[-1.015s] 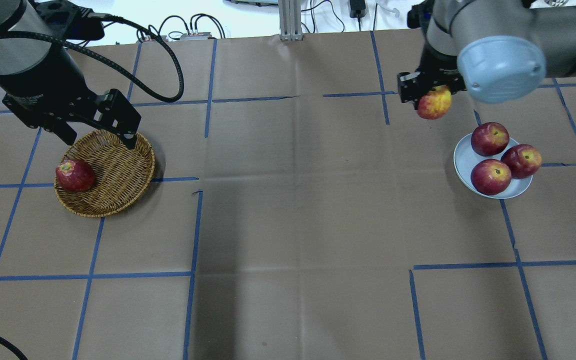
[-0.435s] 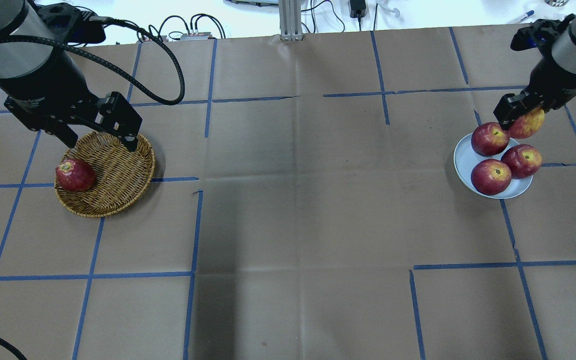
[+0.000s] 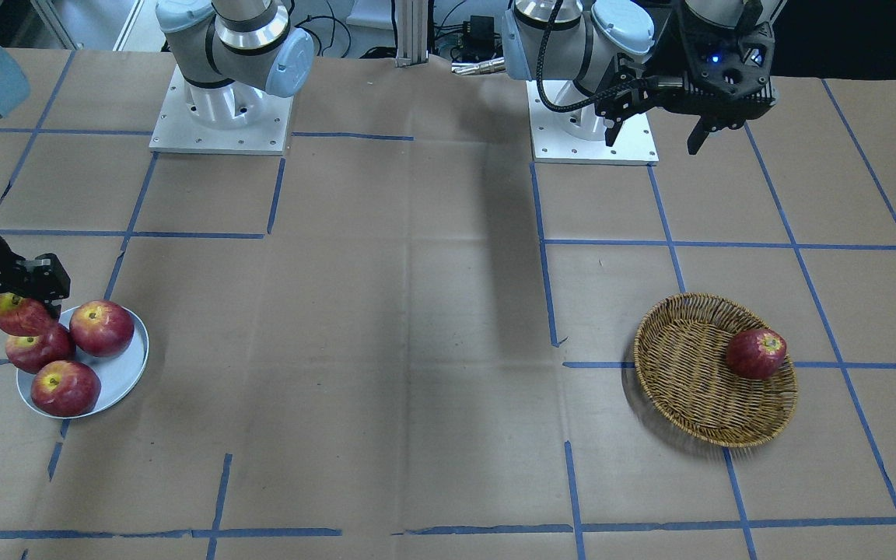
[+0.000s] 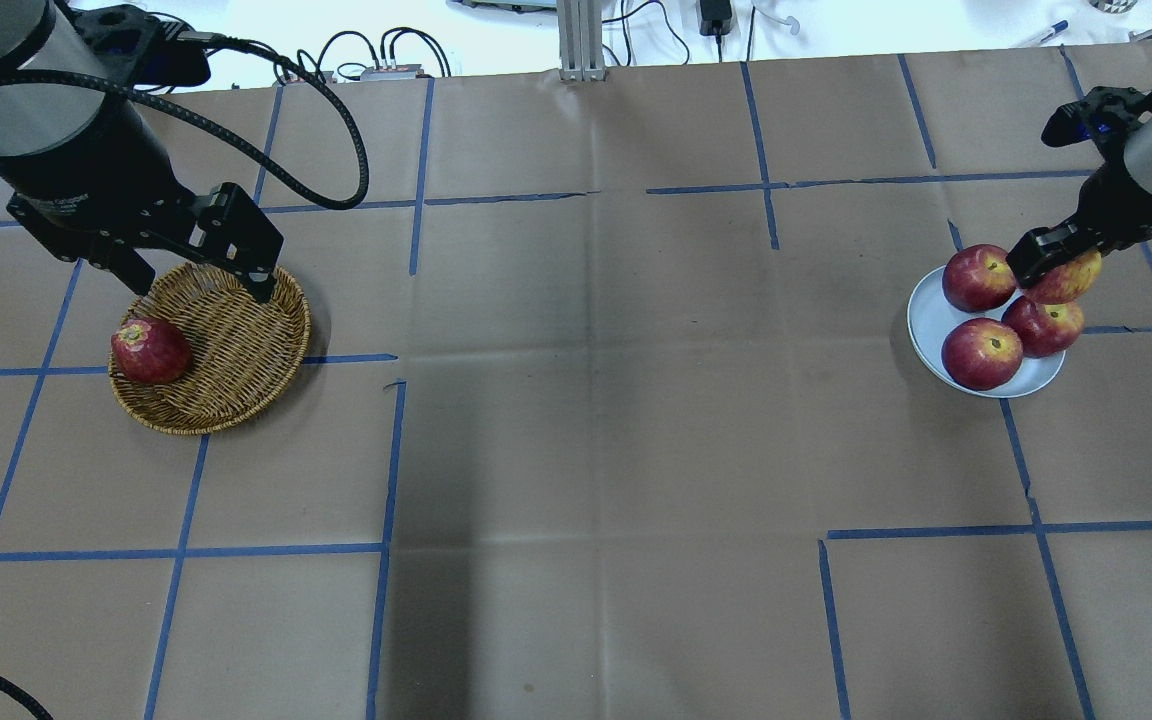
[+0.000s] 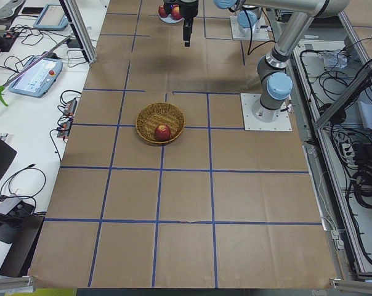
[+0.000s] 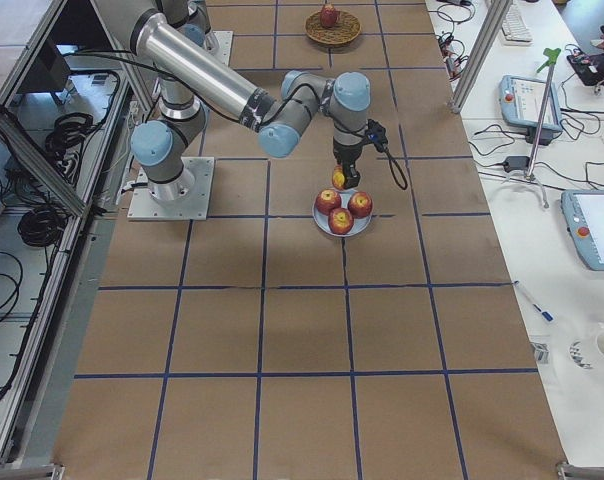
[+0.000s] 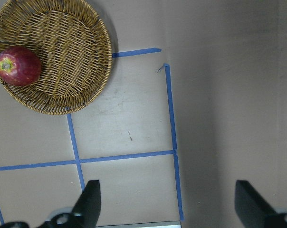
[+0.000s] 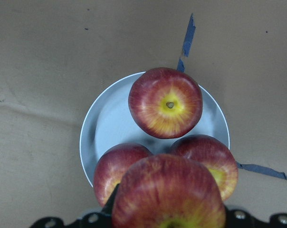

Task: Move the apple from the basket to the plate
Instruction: 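Lower the apple onto the other apples on the plate and release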

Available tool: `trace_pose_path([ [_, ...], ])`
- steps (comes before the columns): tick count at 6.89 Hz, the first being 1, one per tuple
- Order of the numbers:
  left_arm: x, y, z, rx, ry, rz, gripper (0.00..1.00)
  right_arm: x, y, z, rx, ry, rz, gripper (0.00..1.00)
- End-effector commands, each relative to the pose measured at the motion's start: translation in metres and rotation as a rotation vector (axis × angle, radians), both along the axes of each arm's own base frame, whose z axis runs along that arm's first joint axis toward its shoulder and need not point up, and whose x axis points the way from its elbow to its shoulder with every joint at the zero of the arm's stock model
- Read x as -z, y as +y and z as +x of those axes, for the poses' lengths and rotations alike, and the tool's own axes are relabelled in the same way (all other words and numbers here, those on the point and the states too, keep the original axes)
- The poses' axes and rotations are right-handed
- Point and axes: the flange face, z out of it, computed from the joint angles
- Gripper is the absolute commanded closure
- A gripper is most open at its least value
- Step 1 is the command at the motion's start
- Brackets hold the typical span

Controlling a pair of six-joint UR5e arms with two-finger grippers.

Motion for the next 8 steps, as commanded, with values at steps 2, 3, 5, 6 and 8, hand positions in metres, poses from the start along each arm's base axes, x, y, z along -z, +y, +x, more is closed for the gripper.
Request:
trace_pose_path([
  [2, 0.000, 0.000, 0.000, -0.001, 0.000, 0.000, 0.01, 0.036, 0.002, -0.013, 0.018, -0.015, 0.030, 0.54],
  [3, 0.000, 0.000, 0.000, -0.001, 0.000, 0.000, 0.01, 0.045, 0.000, -0.014, 0.021, -0.023, 0.045, 0.53],
  [5, 0.000, 0.000, 0.000, -0.001, 0.000, 0.000, 0.01, 0.047, -0.001, -0.013, 0.021, -0.027, 0.048, 0.52],
  [6, 0.000, 0.000, 0.000, -0.001, 0.000, 0.000, 0.01, 0.047, -0.001, -0.013, 0.021, -0.026, 0.047, 0.42],
  [8, 0.000, 0.000, 0.000, -0.001, 0.000, 0.000, 0.01, 0.042, -0.002, -0.015, 0.017, -0.020, 0.042, 0.00],
])
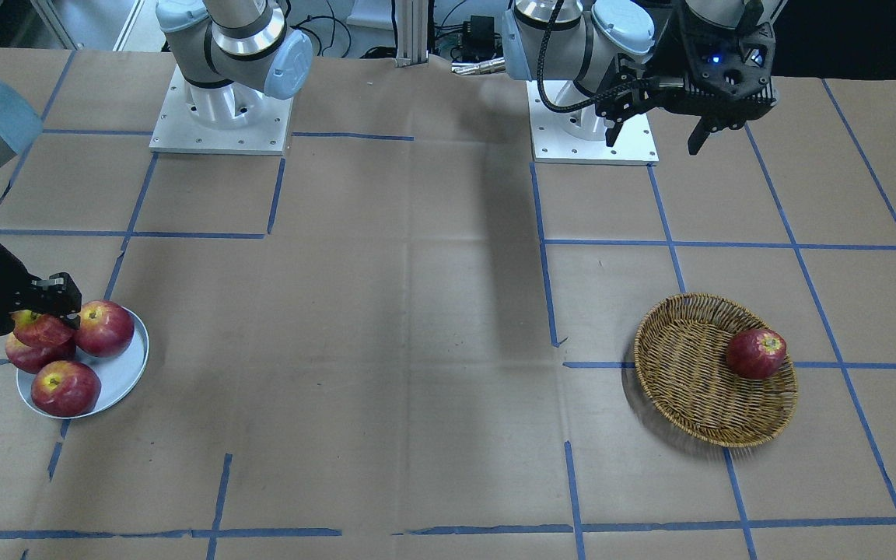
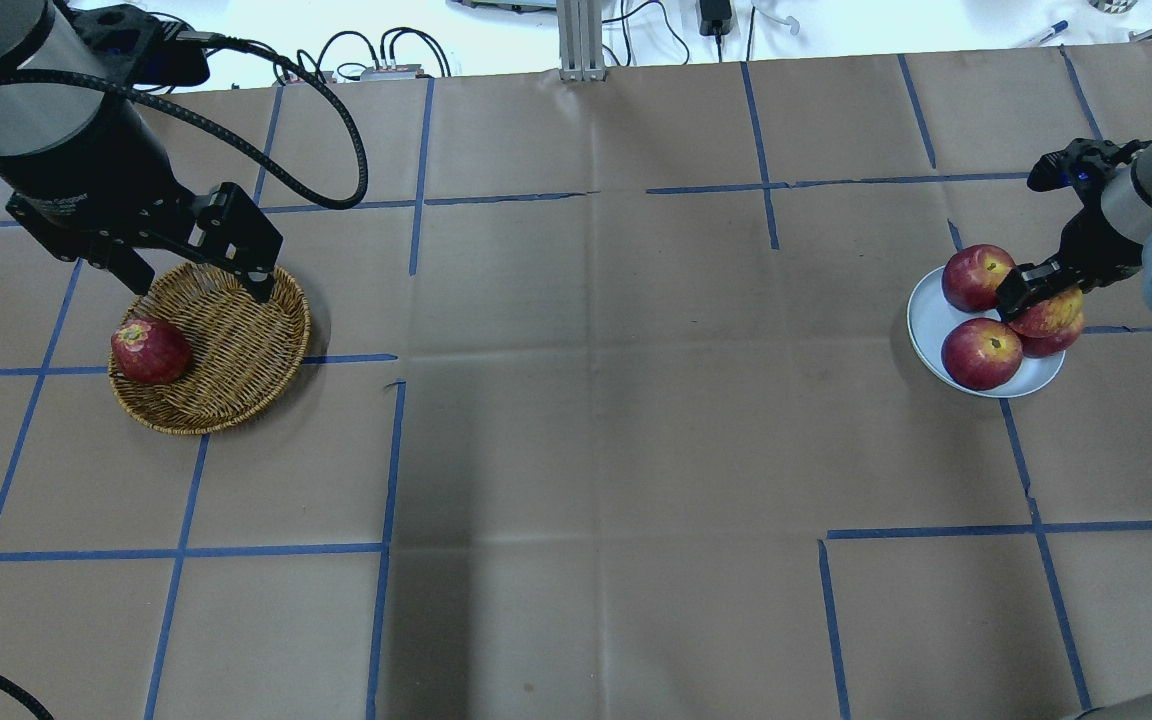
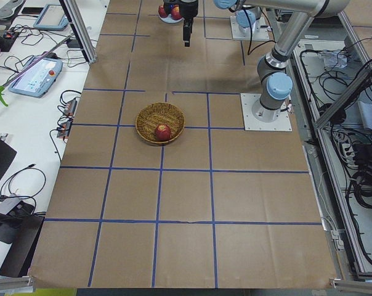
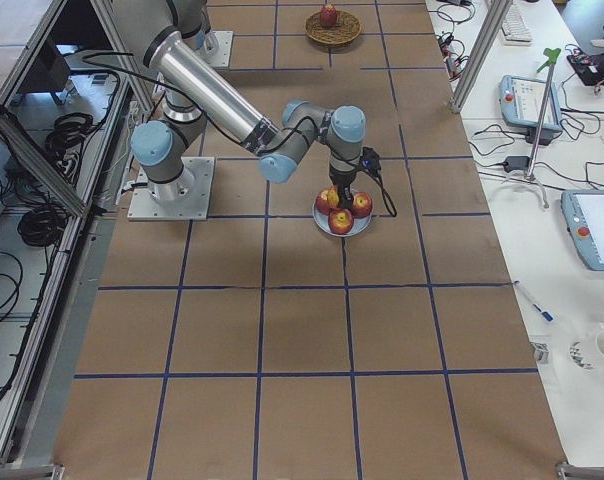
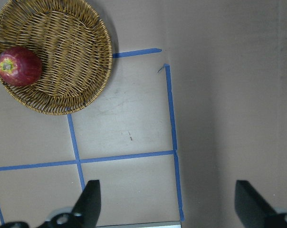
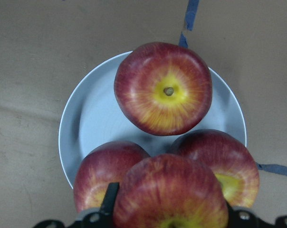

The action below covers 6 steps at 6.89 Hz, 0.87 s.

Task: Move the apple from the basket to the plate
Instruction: 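Lower the apple onto the other apples on the plate and release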

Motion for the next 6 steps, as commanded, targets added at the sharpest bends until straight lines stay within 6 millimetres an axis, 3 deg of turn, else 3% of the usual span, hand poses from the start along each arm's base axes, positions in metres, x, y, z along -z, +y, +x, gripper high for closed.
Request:
trace_pose_path([
  [1, 0.000, 0.000, 0.000, 0.000, 0.000, 0.000, 0.01, -0.005, -0.002, 0.000, -0.003, 0.006, -0.009, 0.00],
  [3, 0.000, 0.000, 0.000, 0.000, 0.000, 0.000, 0.01, -0.026, -0.005, 0.005, -0.004, 0.022, -0.043, 0.00],
  [4, 0.001, 0.000, 0.000, 0.000, 0.000, 0.002, 0.01, -0.047, -0.014, 0.012, -0.015, 0.035, -0.069, 0.00],
  [6, 0.000, 0.000, 0.000, 0.000, 0.000, 0.000, 0.01, -0.090, -0.030, 0.063, -0.020, 0.024, -0.064, 0.00],
])
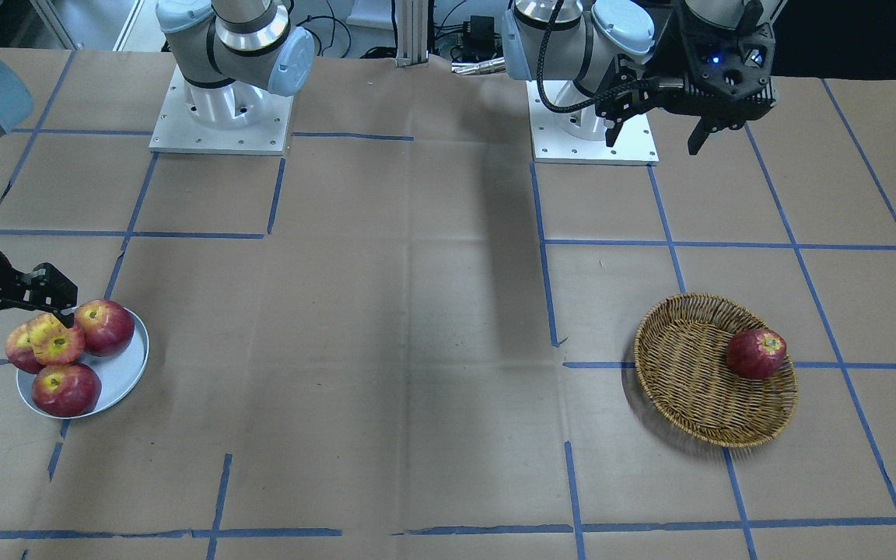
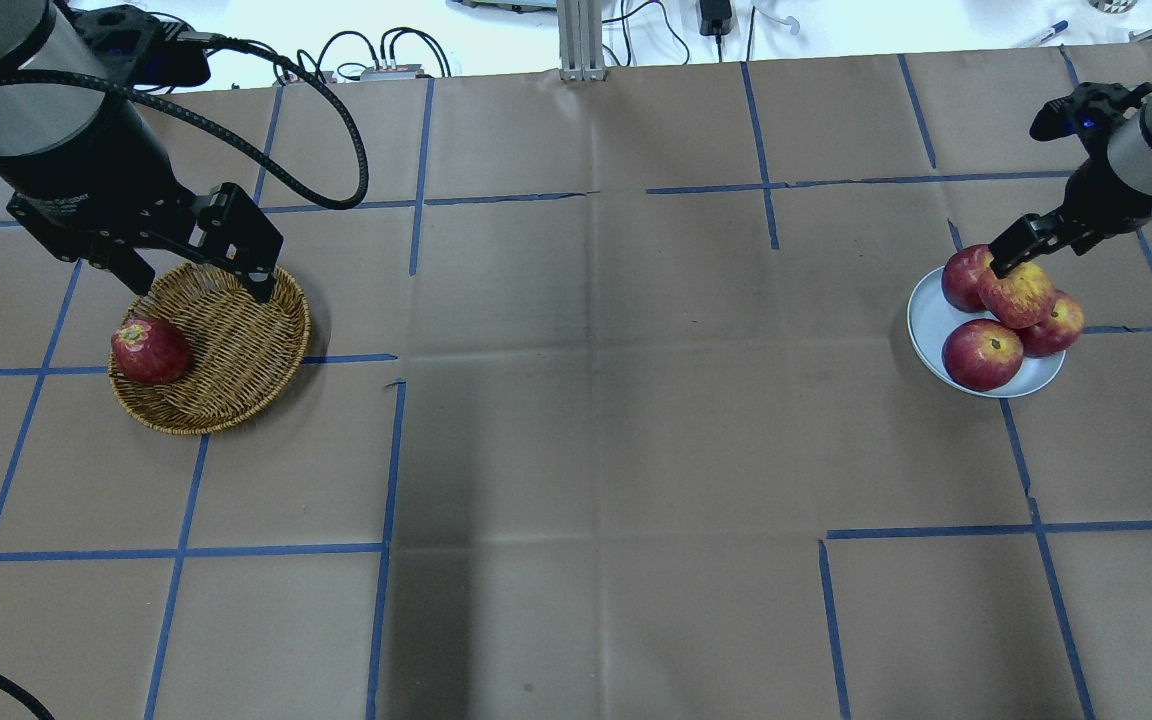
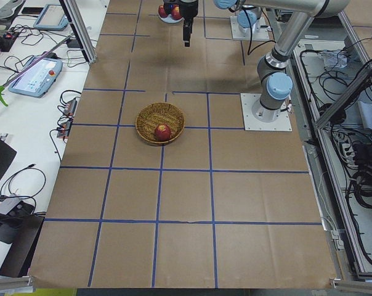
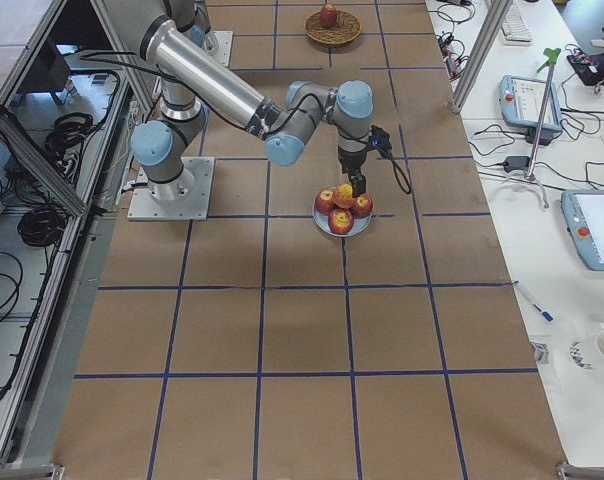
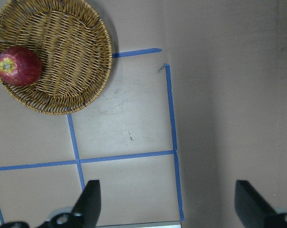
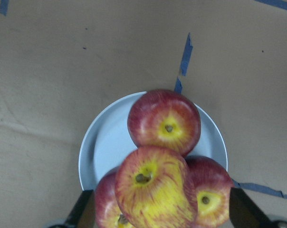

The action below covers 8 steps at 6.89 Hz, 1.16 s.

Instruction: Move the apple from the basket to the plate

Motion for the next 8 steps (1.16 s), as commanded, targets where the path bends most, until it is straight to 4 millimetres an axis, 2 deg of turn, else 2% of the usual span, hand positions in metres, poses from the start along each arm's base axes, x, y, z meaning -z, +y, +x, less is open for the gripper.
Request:
trace_pose_path([
  [1, 0.001, 0.000, 0.000, 0.000, 0.000, 0.001, 0.01, -0.064, -0.008, 0.058, 0.016, -0.010, -0.001, 0.00],
  [2, 0.001, 0.000, 0.000, 0.000, 0.000, 0.001, 0.01, -0.095, -0.004, 0.094, 0.056, -0.021, 0.012, 0.00],
  [4, 0.001, 0.000, 0.000, 0.002, 0.000, 0.001, 0.01, -0.119, 0.011, 0.165, 0.149, -0.031, 0.043, 0.00],
  [5, 0.001, 0.000, 0.000, 0.002, 0.000, 0.001, 0.01, -0.132, 0.032, 0.204, 0.196, -0.036, 0.060, 0.00],
  [6, 0.001, 0.000, 0.000, 0.002, 0.000, 0.001, 0.01, -0.140, 0.048, 0.223, 0.231, -0.036, 0.081, 0.00],
  [7, 0.001, 0.000, 0.000, 0.002, 0.000, 0.001, 0.01, -0.135, 0.059, 0.224, 0.234, -0.028, 0.135, 0.00],
  [8, 0.001, 0.000, 0.000, 0.002, 0.000, 0.001, 0.01, -0.144, 0.069, 0.223, 0.235, -0.017, 0.126, 0.00],
])
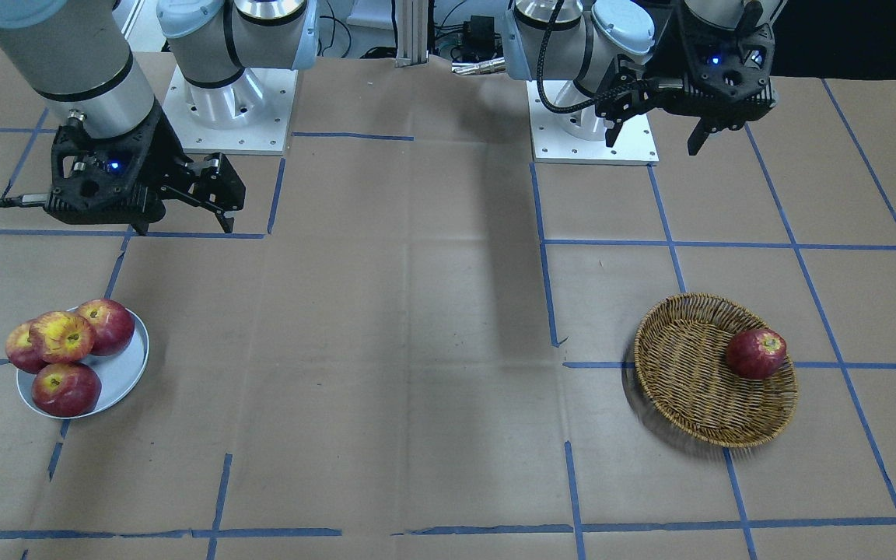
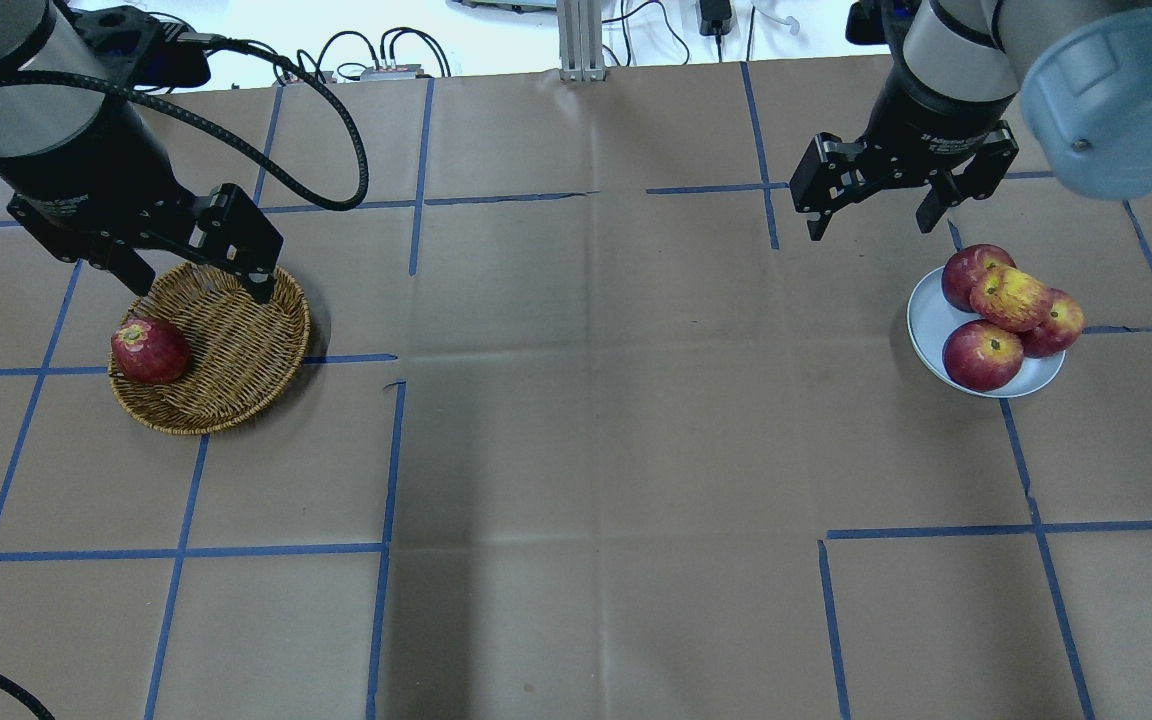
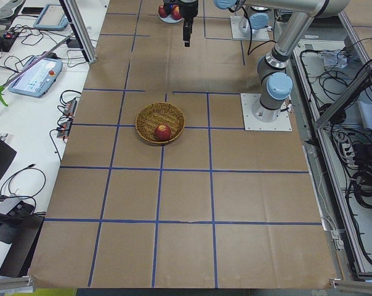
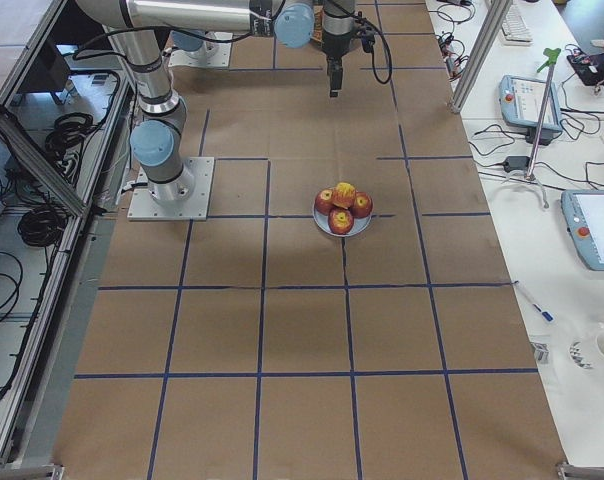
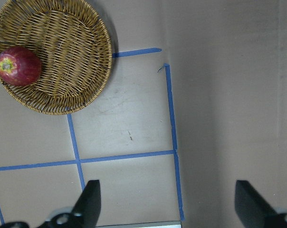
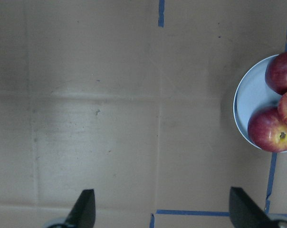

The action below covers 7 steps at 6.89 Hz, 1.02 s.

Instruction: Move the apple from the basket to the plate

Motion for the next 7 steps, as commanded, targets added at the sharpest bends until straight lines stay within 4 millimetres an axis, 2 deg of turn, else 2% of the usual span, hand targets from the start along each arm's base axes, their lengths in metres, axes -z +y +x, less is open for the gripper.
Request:
trace_pose_path([
  [1, 0.0000, 0.0000, 0.0000, 0.000, 0.000, 0.000, 0.01, -0.0022, 0.0176, 0.0017, 0.008, 0.012, 0.023, 0.00],
  [3, 0.0000, 0.0000, 0.0000, 0.000, 0.000, 0.000, 0.01, -0.0077, 0.0243, -0.0005, 0.007, 0.034, 0.059, 0.00],
  [7, 0.0000, 0.0000, 0.0000, 0.000, 0.000, 0.000, 0.01, -0.0093, 0.0251, -0.0003, 0.005, 0.032, 0.055, 0.00],
])
